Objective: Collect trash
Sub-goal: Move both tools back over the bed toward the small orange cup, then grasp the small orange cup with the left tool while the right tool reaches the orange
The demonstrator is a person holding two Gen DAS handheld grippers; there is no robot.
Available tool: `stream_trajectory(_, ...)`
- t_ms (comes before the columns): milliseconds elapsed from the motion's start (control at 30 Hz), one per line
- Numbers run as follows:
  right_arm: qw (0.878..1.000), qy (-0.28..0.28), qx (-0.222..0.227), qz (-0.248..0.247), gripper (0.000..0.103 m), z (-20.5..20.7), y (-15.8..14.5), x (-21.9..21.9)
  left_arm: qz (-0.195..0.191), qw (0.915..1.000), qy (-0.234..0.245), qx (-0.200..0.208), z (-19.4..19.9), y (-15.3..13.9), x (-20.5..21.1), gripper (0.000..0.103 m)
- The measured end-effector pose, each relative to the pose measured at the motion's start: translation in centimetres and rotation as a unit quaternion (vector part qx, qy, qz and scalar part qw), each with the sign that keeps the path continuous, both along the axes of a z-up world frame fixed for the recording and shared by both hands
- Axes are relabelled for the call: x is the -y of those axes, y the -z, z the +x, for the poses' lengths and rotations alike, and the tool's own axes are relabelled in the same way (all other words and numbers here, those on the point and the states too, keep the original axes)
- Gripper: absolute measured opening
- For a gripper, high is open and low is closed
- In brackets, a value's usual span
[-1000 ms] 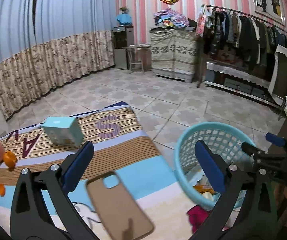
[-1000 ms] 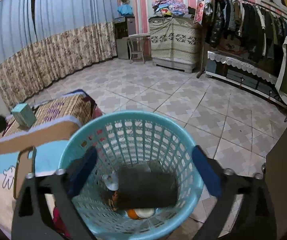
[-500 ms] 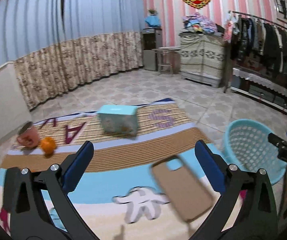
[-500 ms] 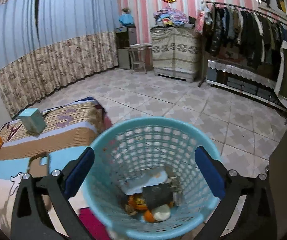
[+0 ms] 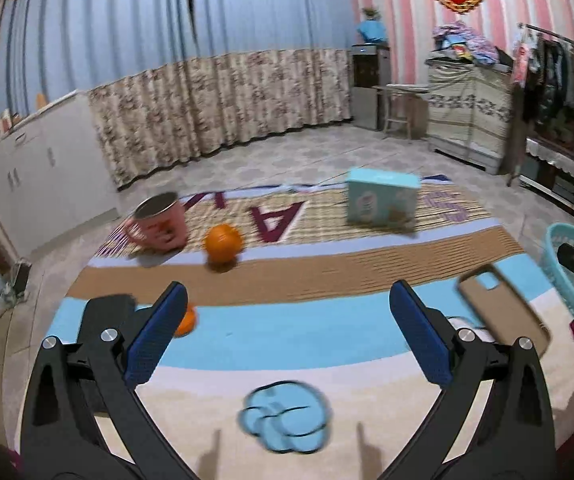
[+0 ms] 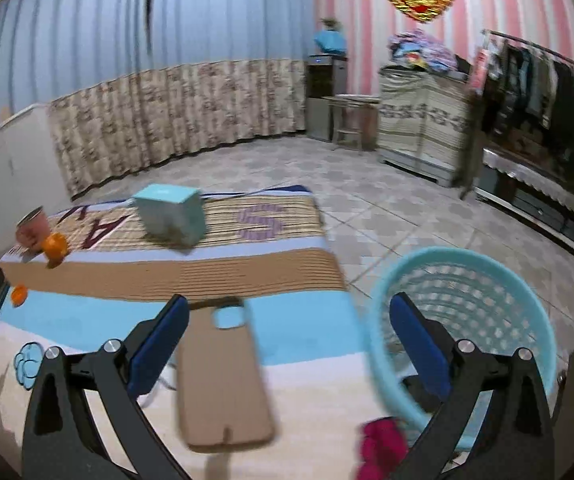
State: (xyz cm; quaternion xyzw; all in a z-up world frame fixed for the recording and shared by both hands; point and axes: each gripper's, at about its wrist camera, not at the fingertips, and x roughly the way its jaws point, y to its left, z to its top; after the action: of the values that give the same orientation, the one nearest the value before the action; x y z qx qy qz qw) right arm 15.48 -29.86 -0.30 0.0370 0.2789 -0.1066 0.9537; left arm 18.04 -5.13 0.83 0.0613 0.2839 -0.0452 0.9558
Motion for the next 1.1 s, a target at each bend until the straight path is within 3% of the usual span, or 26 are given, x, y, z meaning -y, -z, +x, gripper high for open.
stream_trajectory(433, 0.998, -0.056, -0.022, -0.011, 0.098, 3.7, 0.8, -7.3, -0.044, 0.9959, -0.054, -0.058, 2.6, 4.5, -9.9, 0.098)
stream_trajectory(633, 0.997, -0.072, -0.031, -0.014, 0.098, 5.3, 1.4, -9.2, -0.079, 0.9914, -0.061, -0.085, 4.6, 6.2, -12.3, 0.097)
stream_trajectory(733, 0.996, -0.079, -0.037, -0.019, 0.098, 6.2, 1.8, -9.9, -0.077, 0.9906, -0.063, -0.094, 5.7, 6.8, -12.5, 0.096)
stream_trajectory(900, 0.995, -0.088, -0.042, -0.025, 0.098, 7.3, 2.1, -11.0, -0.09, 0.9868, -0.048, -0.125, 8.4, 8.0, -12.4, 0.078)
stream_trajectory(1100, 0.994, -0.097, -0.043, -0.029, 0.098, 8.5, 2.0, -12.0, -0.095, 0.9825, -0.034, -0.156, 10.7, 9.2, -11.9, 0.065)
